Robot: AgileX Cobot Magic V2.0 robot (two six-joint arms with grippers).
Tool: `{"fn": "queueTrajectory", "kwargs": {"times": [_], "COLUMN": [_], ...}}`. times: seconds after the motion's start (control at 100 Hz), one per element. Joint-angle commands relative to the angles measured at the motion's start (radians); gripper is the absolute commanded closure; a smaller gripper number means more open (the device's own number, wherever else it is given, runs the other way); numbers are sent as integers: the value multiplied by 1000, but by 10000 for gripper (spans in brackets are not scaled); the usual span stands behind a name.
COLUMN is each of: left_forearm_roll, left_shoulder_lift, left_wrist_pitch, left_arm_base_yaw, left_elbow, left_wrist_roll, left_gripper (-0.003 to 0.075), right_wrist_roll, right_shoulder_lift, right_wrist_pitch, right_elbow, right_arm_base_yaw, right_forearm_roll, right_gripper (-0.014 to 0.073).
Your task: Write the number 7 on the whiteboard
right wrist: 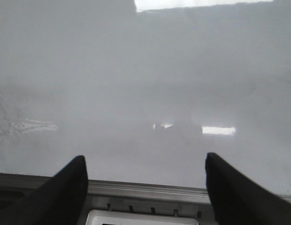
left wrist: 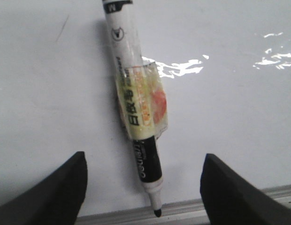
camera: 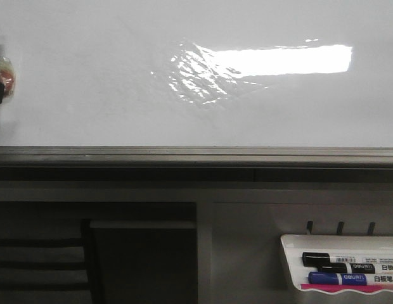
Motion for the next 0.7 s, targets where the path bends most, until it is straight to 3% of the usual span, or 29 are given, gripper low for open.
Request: {"fn": "queueTrajectory", "kwargs": {"times": [0.0,0.21,0.52,0.69], "left_forearm_roll": [-1,-7,-9,-9], "left_shoulder_lift": [14,77,100,100], "left_wrist_pitch": [-127,-165,-168,-168], "left_arm_base_yaw": [-8,-8,-8,-8], "left_elbow": [-34,-34,-46,-46], "left_wrist_roll": [-7,-7,-7,-7], "left_gripper": [249,261,508,608], "right_wrist_roll": [0,0,0,0], "right_shoulder_lift": [16,16,16,16], "right_wrist_pitch": [-71,-71,-55,-55], "right_elbow": [-36,-36,-32,-32], "right_arm_base_yaw": [-7,-7,-7,-7], "right_forearm_roll": [7,7,7,7], "right_gripper": [119,119,119,119]}}
